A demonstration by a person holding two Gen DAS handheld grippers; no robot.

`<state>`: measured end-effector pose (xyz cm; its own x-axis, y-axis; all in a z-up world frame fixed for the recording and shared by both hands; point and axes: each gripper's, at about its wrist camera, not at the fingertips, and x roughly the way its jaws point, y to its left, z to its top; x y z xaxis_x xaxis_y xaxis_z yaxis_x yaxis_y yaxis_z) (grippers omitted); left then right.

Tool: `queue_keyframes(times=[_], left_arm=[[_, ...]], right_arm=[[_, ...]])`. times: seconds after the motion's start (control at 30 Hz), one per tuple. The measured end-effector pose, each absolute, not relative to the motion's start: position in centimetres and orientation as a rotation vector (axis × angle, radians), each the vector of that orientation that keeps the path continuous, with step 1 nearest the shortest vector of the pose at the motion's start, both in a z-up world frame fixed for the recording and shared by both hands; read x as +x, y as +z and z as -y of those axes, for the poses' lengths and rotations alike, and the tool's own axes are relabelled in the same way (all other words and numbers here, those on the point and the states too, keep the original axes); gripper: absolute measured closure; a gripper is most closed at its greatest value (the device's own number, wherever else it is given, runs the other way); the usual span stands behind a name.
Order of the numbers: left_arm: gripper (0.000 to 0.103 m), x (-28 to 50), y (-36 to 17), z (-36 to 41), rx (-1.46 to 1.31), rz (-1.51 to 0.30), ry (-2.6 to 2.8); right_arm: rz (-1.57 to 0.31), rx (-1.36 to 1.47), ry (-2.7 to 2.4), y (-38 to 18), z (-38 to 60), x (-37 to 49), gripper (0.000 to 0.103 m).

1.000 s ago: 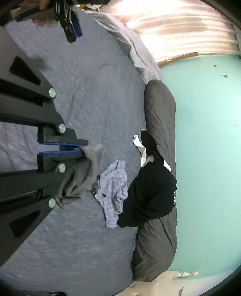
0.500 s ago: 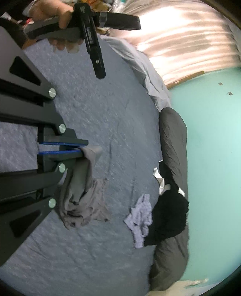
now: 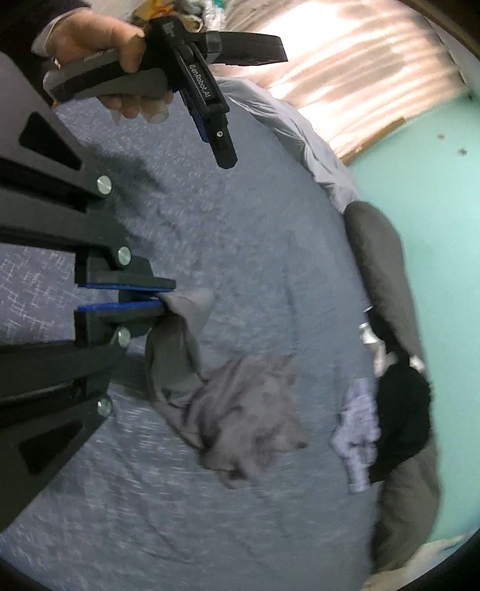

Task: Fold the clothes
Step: 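Pull the grey shirt off the pile with the right gripper onto open bed, then drag the grey shirt across the bed with the right gripper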

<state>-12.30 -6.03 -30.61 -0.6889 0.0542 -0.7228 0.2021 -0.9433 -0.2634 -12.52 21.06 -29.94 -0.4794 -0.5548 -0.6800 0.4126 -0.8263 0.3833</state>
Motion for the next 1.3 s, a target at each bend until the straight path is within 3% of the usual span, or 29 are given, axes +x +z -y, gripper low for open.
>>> queue_keyframes(times=[0.27,0.4,0.87,1.13,1.3], left_arm=[[0.000,-13.9,-33.6,5.0,1.261,-0.468,-2.769],[0.000,-14.6,-34.0,4.6,1.269,-0.457,-2.772],[0.000,-15.6,-34.5,4.1,1.275,-0.455,-2.778],[0.000,-16.2,-34.8,3.3,1.286,-0.445,-2.788],[0.000,-16.3,-34.6,3.3,1.278,-0.437,-2.795]], right_arm=[[0.396,1.129,-2.341,-31.3,-24.4,-13.0,0.092],[0.504,1.141,-2.346,-31.5,-26.6,-13.9,0.085],[0.700,1.027,-2.432,-29.6,-31.2,-16.5,0.085],[0.661,1.170,-2.408,-32.0,-29.4,-20.0,0.080],[0.528,1.241,-2.405,-33.1,-27.5,-20.6,0.079]])
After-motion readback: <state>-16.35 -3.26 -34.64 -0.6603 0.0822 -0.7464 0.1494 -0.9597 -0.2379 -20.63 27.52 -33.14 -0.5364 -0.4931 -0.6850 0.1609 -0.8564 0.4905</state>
